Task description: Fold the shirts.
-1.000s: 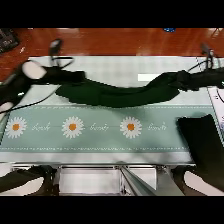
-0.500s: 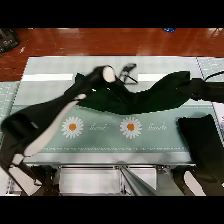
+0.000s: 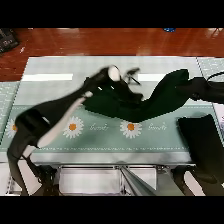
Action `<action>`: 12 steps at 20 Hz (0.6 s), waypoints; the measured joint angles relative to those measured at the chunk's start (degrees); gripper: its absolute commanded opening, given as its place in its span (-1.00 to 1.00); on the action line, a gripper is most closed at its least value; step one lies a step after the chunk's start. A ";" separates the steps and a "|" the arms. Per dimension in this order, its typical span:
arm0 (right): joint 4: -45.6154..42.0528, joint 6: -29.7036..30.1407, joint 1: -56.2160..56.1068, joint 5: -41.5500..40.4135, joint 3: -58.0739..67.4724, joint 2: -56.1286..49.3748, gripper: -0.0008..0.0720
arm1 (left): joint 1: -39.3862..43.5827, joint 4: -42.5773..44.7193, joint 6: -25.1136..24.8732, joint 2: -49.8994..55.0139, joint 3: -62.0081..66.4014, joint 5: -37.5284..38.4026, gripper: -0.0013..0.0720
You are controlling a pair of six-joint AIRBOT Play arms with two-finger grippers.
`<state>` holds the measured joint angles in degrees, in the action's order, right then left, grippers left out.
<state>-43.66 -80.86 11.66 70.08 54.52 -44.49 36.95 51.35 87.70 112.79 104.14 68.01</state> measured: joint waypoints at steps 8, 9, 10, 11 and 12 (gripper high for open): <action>4.50 0.44 -10.75 -4.98 7.08 -9.81 -0.92 | -30.88 6.82 -4.24 -23.32 -6.23 11.65 -0.91; 4.74 0.44 -14.16 -6.73 9.73 -13.11 -0.92 | -34.42 7.32 -4.46 -28.52 -9.60 10.60 -0.91; 4.94 0.39 -17.55 -8.63 12.63 -16.90 -0.92 | -37.20 7.63 -4.70 -33.42 -13.22 8.98 -0.91; 4.96 0.22 -20.35 -9.86 15.26 -20.31 -0.92 | -39.39 7.37 -4.81 -38.60 -17.25 7.48 -0.91; 5.29 0.15 -23.45 -11.43 18.43 -24.52 -0.91 | -41.00 6.36 -5.01 -44.02 -21.99 6.05 -0.91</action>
<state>-38.37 -80.71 -11.79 58.65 72.95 -69.01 -4.05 57.71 82.70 68.77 82.15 74.06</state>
